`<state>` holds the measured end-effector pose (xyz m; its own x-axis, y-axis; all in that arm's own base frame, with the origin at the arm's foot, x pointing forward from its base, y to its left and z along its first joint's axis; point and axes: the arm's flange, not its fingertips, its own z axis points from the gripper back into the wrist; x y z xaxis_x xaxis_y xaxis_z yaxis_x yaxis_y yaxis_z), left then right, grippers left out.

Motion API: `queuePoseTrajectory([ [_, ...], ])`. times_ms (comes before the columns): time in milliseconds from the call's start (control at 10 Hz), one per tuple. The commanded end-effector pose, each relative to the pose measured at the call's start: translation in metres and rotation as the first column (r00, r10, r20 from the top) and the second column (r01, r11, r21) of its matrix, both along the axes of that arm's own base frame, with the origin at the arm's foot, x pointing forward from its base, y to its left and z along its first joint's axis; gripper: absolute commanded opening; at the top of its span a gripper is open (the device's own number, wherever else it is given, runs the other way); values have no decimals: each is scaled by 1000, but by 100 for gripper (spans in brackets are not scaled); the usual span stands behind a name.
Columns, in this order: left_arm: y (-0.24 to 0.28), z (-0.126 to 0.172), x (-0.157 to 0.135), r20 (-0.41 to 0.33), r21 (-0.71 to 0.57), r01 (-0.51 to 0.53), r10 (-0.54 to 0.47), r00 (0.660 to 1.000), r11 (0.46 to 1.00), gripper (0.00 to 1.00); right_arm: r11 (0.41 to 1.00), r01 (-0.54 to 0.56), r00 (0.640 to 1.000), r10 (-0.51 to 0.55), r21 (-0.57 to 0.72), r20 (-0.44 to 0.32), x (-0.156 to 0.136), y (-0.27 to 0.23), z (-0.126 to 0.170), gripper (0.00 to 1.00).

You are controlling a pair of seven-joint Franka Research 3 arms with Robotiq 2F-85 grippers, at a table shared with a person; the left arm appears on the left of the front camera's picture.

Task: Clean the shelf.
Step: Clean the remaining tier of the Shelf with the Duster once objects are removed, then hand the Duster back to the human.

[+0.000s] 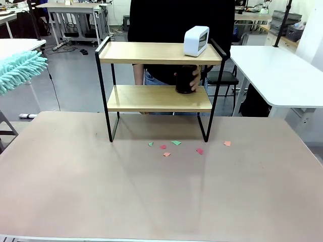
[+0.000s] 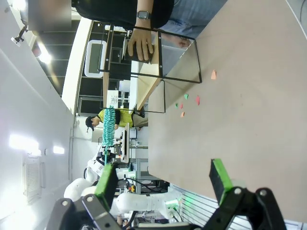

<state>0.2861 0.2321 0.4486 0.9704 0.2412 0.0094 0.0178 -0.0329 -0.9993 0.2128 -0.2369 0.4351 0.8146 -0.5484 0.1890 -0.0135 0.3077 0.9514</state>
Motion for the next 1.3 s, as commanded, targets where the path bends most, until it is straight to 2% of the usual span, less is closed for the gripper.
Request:
queuePoseTrajectory([
  [0, -4, 16, -10, 52, 5, 3, -4, 999, 1000, 13, 1000, 2, 999, -2, 3, 37, 1, 0, 0, 100],
  [800, -2, 14, -6, 37, 14, 0, 0, 999, 1000, 13, 1000, 2, 999, -2, 3, 37, 1, 0, 0, 100],
  [900, -13, 35, -1, 105, 30, 219, -221, 970, 975, 13, 1000, 0, 1000, 0, 0, 0, 0, 0, 0, 100],
  [1000, -37, 67, 27, 208, 63, 446, -448, 869, 893, 13, 984, -129, 989, 138, -126, 61, 12, 26, 37, 100],
  [1100, -59, 97, 39, 260, 113, 591, -598, 758, 799, 13, 950, -251, 958, 271, -185, 94, 25, 54, 70, 100],
  [1200, -75, 122, 43, 283, 170, 645, -664, 692, 745, 13, 895, -392, 904, 417, -214, 90, 37, 85, 94, 100],
])
